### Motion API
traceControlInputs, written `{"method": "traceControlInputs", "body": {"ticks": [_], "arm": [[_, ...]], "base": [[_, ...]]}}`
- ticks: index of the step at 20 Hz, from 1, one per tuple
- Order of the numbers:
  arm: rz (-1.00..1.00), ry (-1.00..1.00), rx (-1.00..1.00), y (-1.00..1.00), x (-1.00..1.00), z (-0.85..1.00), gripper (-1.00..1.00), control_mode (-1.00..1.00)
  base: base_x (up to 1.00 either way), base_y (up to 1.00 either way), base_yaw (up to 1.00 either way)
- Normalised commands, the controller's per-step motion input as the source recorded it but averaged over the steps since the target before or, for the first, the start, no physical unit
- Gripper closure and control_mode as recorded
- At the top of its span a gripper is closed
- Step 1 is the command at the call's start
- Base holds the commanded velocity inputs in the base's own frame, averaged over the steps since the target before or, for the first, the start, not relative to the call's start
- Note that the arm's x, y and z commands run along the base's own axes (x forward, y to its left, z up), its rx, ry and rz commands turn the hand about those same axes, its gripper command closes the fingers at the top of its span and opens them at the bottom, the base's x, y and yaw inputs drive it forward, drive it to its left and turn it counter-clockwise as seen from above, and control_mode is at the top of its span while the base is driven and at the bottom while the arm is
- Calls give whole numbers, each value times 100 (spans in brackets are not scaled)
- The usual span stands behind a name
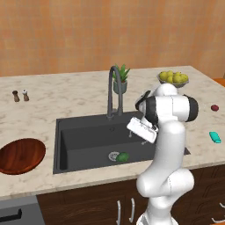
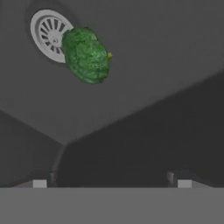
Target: Pick the broccoli from the sink and place it in the bowl. Then pick the bowl and place it in the microwave. Then close the microwave door and press the start button.
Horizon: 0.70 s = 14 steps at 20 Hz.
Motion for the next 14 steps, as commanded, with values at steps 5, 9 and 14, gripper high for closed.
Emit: {"method": "traceControlInputs", "body": {"ticks": [5,9,14], "arm": [[5,-6,0,19,18,-51,-100,-100],[6,-4,0,16,39,-52,-100,-100],[3,0,1,4,39,-43,-100,-100]], "base": [[0,0,0],[0,0,0],[0,0,0]]}}
